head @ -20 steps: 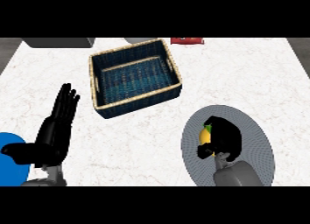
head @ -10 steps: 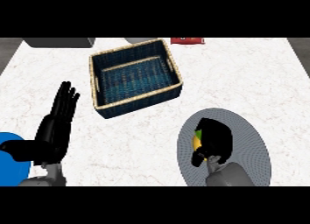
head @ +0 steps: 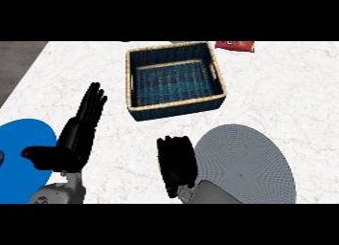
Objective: Pick the lemon from the placemat and place it in the basket
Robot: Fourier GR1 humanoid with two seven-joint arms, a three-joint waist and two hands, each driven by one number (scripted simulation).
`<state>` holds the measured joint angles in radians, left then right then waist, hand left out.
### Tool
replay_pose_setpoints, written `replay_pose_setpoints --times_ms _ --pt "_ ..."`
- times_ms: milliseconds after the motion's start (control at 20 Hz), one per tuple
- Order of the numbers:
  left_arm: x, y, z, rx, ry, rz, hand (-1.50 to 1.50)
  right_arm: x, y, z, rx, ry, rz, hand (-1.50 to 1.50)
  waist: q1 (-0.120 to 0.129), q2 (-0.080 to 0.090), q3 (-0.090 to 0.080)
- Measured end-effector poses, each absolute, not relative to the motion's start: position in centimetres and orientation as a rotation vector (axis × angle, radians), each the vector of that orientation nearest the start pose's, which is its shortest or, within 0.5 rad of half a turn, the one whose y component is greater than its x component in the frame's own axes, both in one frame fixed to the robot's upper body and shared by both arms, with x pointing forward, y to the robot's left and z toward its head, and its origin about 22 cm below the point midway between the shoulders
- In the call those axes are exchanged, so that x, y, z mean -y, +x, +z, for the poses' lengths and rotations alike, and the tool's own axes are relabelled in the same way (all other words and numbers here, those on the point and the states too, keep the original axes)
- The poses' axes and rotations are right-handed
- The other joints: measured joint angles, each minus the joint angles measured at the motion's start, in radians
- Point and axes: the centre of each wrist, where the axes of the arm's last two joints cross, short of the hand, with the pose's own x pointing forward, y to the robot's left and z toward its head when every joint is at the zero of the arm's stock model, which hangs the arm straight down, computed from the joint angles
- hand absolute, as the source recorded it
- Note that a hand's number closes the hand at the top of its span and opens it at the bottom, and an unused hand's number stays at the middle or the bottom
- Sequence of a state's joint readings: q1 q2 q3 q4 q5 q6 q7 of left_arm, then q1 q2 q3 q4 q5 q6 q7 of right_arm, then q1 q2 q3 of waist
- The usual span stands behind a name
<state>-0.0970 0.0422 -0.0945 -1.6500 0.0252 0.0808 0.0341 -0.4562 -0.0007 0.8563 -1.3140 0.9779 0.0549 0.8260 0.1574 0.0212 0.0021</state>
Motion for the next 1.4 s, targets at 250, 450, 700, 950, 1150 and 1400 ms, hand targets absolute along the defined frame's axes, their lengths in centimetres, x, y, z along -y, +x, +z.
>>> replay_pose_setpoints --times_ms 250,450,700,950,1150,1400 --pt "-19.6 26.3 4.1 1.699 -0.05 -0.057 0.0 -1.2 21.9 4.1 1.407 -0.765 1.32 1.5 0.0 -0.002 0.0" --pt "-19.7 26.4 3.8 1.69 -0.042 -0.056 0.0 -2.4 20.5 6.4 1.571 -0.647 1.182 1.5 -0.009 -0.008 -0.001" --pt "-20.3 26.4 3.4 1.675 -0.017 -0.039 0.0 -3.6 18.8 10.3 1.769 -0.525 1.047 1.5 -0.034 -0.019 -0.003" --pt "-21.3 26.2 3.0 1.669 0.006 -0.021 0.0 -4.3 18.0 14.0 1.886 -0.437 0.971 1.5 -0.055 -0.027 -0.005" --pt "-21.6 26.2 3.1 1.667 0.015 -0.009 0.0 -4.9 18.3 16.5 1.913 -0.425 0.945 1.5 -0.075 -0.032 -0.006" --pt "-22.1 25.9 3.0 1.664 0.045 0.005 0.0 -5.8 19.4 18.8 1.901 -0.498 0.924 1.5 -0.1 -0.036 -0.006"
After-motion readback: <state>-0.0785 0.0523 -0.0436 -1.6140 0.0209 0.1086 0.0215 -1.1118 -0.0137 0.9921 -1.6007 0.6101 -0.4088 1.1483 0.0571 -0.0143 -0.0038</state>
